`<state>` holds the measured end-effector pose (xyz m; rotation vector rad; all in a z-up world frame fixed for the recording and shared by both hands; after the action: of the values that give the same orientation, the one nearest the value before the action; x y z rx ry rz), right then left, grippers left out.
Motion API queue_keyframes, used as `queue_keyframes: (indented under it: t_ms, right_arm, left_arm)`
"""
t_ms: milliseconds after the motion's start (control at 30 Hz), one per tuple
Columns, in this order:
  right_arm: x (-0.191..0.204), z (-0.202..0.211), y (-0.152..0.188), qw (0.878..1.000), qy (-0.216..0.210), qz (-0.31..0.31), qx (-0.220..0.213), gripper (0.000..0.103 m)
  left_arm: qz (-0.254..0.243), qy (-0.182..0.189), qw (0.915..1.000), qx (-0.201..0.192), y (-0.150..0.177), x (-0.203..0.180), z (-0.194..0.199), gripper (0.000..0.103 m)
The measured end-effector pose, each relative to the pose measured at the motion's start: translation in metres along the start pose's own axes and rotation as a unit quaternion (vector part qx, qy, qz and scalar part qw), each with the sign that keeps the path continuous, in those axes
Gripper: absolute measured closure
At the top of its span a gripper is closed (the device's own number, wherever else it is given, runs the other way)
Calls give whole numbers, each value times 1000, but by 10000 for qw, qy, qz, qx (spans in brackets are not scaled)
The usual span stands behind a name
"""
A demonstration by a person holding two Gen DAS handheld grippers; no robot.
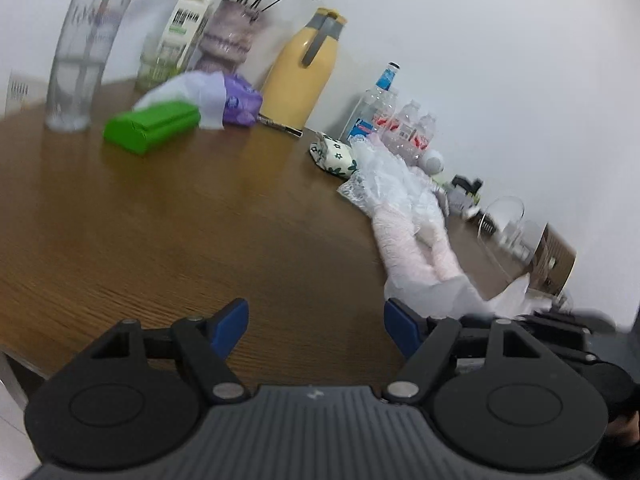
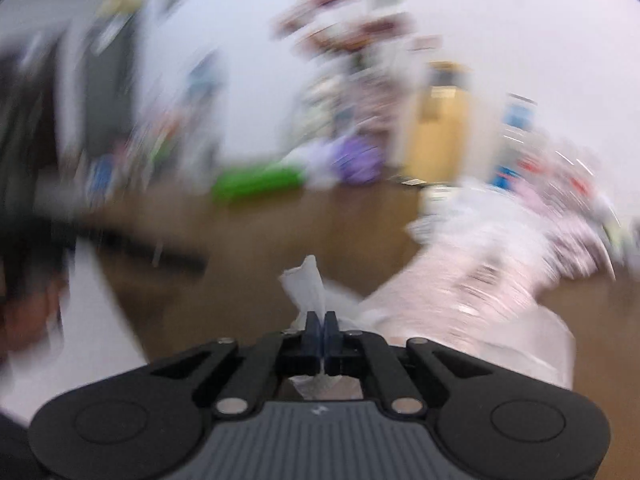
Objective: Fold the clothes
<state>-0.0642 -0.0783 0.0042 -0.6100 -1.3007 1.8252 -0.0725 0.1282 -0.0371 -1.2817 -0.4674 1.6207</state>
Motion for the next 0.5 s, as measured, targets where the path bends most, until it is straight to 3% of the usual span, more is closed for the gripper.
queue_keyframes:
  t_ms: [67, 200, 300, 367, 433, 467, 500]
  right_arm:
    - [-30, 13, 2, 9964, 178, -802, -214, 103]
    - [-73, 15, 36, 9838, 598, -1685, 144, 102]
    - [-71, 16, 41, 9850, 523, -1634, 192, 102]
    - [-66, 11, 40, 9880, 445, -1460, 254, 101]
    - [-62, 3, 40, 9881, 292, -1476, 318, 100]
    - [-62, 2, 39, 9880, 201, -1494, 327, 97]
    - [-61, 1, 38, 9880, 115, -1500, 336, 95]
  left_arm:
    - [554, 232, 9982, 2, 6, -12, -12, 25]
    - [914, 655, 9935, -178, 12, -55, -37, 26]
    - [544, 824, 9944, -368, 8, -89, -50, 29]
    - [24, 853, 9961, -243, 8, -112, -61, 46]
    - [-430, 863, 9953, -52, 15, -130, -69, 57]
    - [-668, 790, 9946, 87, 21, -135, -73, 68]
    - [-914, 684, 9932, 243, 28, -138, -77, 71]
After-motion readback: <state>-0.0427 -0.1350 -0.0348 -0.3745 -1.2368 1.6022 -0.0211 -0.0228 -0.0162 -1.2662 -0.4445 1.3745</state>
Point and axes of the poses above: each gripper's, at about its wrist camera, not at the fingertips, and z roughly against the way its jaws point, x to its left, y to its underside, the point moved 10 cm from there along -z, roughly the way its jaws point, and after that the axes turned 5 degrees about -x, right-handed, at the moved point
